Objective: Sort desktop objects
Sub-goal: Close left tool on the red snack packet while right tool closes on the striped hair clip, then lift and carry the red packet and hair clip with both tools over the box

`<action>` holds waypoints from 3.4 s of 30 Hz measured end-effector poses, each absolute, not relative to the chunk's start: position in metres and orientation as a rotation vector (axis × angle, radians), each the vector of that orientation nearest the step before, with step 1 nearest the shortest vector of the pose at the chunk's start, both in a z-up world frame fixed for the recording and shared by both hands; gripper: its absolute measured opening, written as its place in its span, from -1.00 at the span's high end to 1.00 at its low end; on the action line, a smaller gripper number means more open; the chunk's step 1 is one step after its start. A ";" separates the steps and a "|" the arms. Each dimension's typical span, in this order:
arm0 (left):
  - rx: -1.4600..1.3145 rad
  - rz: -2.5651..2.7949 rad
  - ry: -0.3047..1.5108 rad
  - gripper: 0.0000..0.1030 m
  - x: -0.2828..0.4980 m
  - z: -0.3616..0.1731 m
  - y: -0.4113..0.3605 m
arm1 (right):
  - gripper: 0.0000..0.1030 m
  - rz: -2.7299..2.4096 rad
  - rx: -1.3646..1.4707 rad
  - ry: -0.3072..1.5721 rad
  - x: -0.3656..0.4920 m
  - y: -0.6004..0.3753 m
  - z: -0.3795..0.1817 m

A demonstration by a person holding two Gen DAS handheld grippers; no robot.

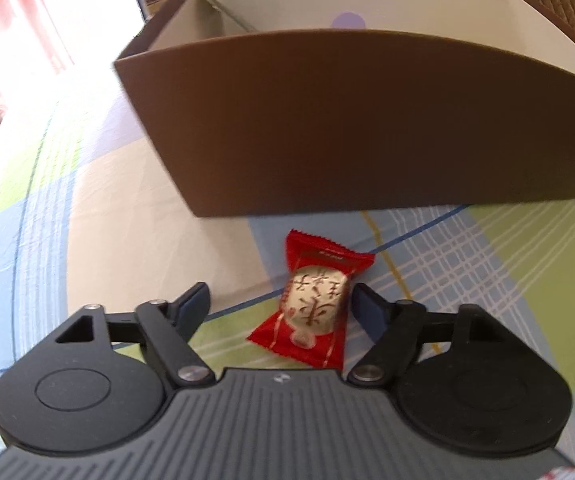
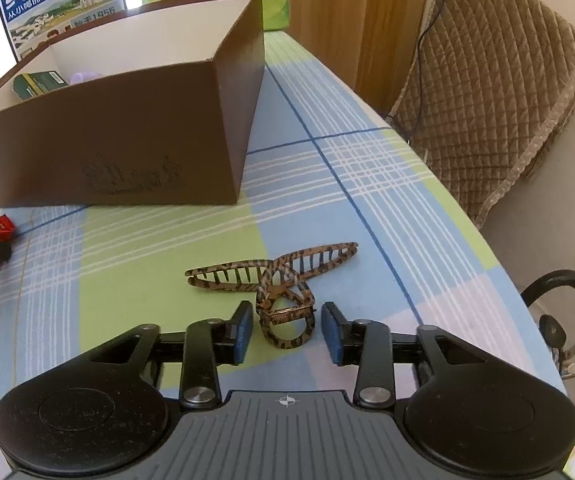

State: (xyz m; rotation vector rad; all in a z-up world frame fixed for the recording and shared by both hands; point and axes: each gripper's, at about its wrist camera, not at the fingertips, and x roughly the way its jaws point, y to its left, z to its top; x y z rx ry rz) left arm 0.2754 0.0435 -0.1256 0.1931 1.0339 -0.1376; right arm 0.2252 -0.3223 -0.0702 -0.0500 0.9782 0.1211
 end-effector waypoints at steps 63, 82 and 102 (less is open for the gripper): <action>0.075 -0.235 0.985 0.53 0.128 -0.044 0.050 | 0.47 0.537 -0.162 0.899 0.148 -0.288 -0.009; 0.032 -0.328 0.778 0.53 0.186 0.034 0.035 | 0.47 0.650 -0.163 0.701 0.199 -0.256 0.060; 0.162 -0.301 0.807 0.53 0.347 0.019 0.006 | 0.47 0.505 -0.079 0.691 0.354 -0.231 0.061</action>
